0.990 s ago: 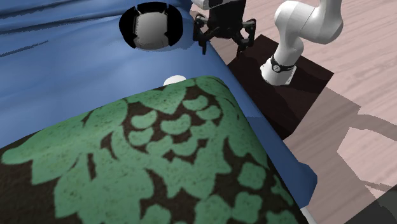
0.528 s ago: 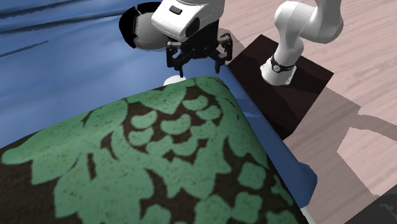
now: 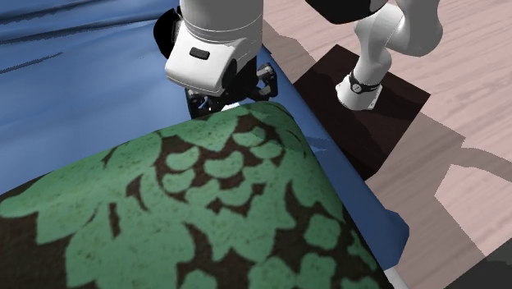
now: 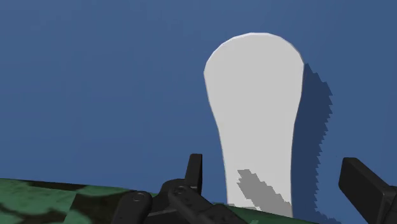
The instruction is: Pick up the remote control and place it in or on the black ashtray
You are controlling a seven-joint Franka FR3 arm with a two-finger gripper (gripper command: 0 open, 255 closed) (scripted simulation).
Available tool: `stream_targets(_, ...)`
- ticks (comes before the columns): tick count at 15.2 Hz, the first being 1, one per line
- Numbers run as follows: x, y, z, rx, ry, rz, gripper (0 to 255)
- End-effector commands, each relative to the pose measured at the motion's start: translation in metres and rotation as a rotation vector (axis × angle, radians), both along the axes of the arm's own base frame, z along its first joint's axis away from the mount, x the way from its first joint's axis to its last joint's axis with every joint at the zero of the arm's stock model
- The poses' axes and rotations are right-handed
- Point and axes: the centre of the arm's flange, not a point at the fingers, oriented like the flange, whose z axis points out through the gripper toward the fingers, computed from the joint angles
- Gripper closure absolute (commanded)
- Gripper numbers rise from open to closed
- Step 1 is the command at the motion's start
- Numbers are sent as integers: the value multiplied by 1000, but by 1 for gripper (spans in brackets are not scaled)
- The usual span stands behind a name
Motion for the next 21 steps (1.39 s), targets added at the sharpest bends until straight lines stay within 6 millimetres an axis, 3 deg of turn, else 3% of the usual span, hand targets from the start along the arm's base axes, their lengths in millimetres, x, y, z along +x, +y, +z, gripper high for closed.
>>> stream_targets(1,6,7,-17,3,10,16,0)
stream_targets(5,6,7,-35,3,10,16,0)
stream_targets(13,6,7,-35,3,10,16,0)
stream_targets(14,4,7,-38,3,10,16,255)
stream_targets(21,5,8,-38,3,10,16,255)
